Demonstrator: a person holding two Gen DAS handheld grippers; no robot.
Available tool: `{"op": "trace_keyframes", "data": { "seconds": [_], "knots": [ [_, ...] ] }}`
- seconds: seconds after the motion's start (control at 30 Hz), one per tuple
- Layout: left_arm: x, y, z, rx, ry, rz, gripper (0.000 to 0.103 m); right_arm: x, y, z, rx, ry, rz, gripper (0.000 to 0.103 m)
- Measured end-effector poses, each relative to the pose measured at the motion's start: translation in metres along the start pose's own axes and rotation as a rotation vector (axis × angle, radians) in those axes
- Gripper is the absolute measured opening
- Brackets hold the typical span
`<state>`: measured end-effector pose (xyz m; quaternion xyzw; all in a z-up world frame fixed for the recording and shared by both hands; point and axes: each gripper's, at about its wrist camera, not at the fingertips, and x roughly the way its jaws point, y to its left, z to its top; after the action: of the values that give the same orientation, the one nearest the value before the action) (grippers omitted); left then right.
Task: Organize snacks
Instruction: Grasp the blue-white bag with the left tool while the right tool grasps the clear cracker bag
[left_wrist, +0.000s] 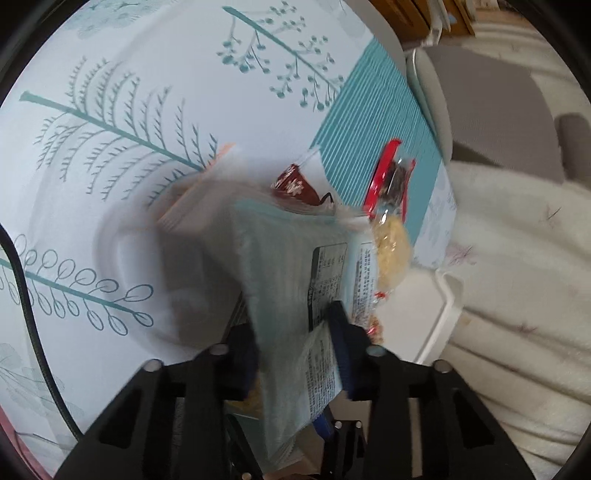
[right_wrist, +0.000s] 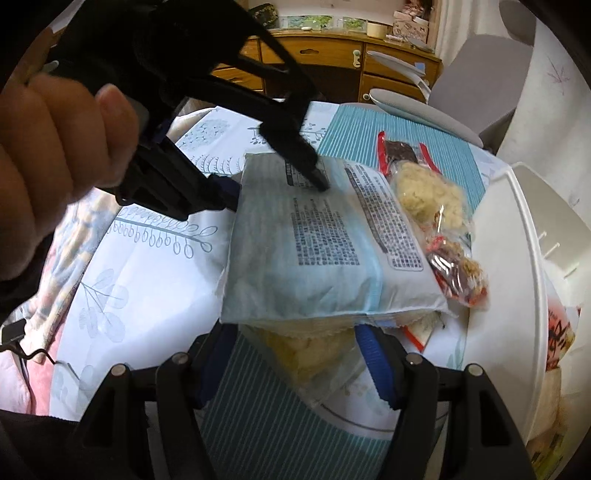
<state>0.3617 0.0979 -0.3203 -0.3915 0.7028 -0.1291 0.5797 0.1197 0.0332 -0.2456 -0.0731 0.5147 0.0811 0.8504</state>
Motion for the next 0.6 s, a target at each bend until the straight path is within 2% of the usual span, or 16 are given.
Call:
{"op": "trace_keyframes", "data": {
  "seconds": [0.03,0.2,0.27,0.37,0.6],
  "knots": [
    [-0.003,0.001,0.001,-0.004,-0.007,-0.012,0.022,0.000,0.001,0.000,-0.006,0.000,-0.001,0.067],
    [-0.021,0.000,0.002,-0.006,-0.061,-0.058,0.018,0.006,0.006,0.008,-0.053,-0.010,-0.004,0.067],
    [-0.028,0.003,0.002,-0.013,-0.076,-0.068,0.017,0.009,0.009,0.011,-0.072,-0.012,-0.002,0.075],
    [-0.043,0.012,0.001,-0.031,-0.099,-0.083,0.017,0.013,0.017,0.012,-0.104,-0.015,-0.006,0.079],
    [-0.077,0.036,0.000,-0.073,-0.159,-0.107,0.017,0.026,0.027,0.014,-0.175,-0.010,-0.028,0.082]
  ]
}}
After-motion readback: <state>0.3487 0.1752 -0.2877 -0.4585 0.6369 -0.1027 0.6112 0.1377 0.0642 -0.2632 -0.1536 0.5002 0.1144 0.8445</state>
